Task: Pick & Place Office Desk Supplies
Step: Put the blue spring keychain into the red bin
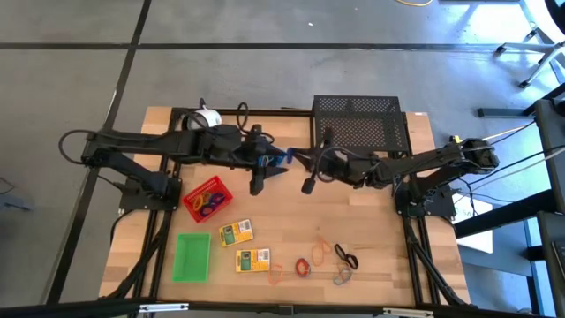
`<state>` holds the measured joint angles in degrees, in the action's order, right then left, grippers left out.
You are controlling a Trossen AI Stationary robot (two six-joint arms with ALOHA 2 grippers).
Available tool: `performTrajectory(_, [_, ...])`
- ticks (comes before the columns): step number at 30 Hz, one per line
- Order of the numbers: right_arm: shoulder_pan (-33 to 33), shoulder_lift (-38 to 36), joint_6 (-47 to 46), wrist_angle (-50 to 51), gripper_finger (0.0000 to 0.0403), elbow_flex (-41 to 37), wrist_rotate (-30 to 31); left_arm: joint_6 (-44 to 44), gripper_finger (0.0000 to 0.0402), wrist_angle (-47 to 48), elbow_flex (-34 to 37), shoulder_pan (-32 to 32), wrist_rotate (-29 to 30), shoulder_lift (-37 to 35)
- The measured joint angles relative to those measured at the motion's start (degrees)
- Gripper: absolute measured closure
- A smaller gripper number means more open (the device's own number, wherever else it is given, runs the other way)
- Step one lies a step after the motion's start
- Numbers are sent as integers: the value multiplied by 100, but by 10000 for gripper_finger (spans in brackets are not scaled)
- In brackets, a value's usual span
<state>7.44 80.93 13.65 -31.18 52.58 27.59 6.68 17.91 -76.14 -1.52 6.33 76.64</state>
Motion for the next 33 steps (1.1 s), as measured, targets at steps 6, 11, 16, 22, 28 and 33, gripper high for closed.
performTrajectory(6, [-37, 0, 545, -279, 388, 2, -131, 2, 189, -519, 0, 0, 128, 226])
performTrajectory(11, [-39, -47, 778, -267, 380, 2, -190, 200, 188, -530, 0, -30, 442, 217])
performTrajectory(16, [-43, -244, 973, -264, 379, 2, -252, 204, 188, -492, 0, -109, 869, 185])
performTrajectory(22, [-36, -332, 979, -285, 378, 9, -402, 367, 187, -833, 0, -140, 625, 382])
performTrajectory(28, [-16, -327, 904, -249, 378, 9, -535, 639, 194, -1077, 2, -139, 978, 603])
performTrajectory(33, [56, -326, 952, -238, 378, 9, -441, 753, 251, -1058, 2, -157, 1097, 621])
